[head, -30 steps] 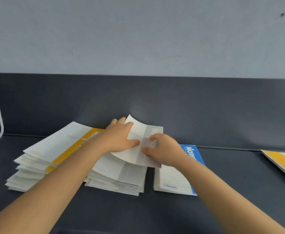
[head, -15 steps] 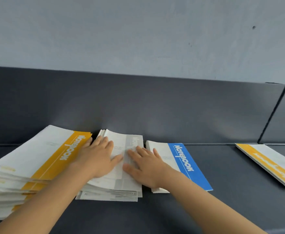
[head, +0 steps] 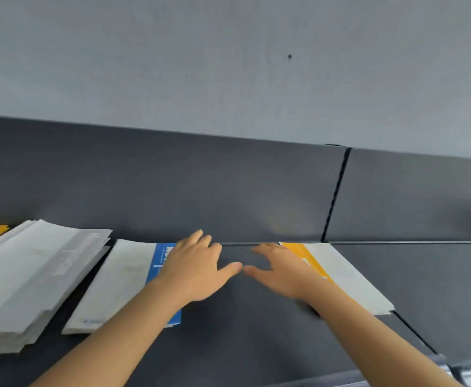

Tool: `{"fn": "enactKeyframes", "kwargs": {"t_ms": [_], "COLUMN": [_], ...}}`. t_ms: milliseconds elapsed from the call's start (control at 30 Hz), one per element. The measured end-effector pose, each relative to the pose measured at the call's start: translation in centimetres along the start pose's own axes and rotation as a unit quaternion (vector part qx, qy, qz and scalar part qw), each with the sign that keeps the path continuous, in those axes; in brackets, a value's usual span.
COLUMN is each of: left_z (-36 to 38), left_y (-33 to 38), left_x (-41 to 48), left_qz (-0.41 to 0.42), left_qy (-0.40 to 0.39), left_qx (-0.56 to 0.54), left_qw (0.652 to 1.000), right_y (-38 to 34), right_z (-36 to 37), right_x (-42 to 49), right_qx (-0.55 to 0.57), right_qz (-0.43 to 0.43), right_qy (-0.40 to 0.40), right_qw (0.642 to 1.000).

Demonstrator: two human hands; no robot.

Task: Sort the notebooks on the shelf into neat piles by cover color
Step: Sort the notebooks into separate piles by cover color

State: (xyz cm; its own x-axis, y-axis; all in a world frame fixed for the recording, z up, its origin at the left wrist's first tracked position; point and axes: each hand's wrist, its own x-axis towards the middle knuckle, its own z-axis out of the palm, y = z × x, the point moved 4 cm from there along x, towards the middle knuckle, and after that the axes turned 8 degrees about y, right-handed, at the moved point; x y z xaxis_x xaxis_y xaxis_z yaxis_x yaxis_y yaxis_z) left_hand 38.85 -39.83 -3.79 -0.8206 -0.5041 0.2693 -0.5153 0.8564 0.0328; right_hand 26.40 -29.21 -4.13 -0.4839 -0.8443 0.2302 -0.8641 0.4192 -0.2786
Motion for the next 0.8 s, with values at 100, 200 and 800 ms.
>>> {"fn": "enactKeyframes", "kwargs": {"t_ms": [100,200,800], "left_z": [1.5,2.8,6.0], "left_y": [7.1,12.3,14.1], "left_x": [2.9,5.5,8.6], "left_qz": [-0.003,-0.042,-0.197], "left_qy": [-0.014,-0.039,0.113], "left_qx": [-0.051,-0.122,-0.481], "left_qw": [0.999,0.991,0.847], "right_y": [7.9,14.3,17.5], "right_z": [-1.8,-2.6,-1.6], "right_x": [-0.7,-0.3,1.3], "right_qx": [-0.016,-0.027,0.288], "right_qz": [0.062,0.135,0.161], "right_qy": [-0.006,-0.015,0.076], "right_qw": [0.998,0.990,0.941]}}
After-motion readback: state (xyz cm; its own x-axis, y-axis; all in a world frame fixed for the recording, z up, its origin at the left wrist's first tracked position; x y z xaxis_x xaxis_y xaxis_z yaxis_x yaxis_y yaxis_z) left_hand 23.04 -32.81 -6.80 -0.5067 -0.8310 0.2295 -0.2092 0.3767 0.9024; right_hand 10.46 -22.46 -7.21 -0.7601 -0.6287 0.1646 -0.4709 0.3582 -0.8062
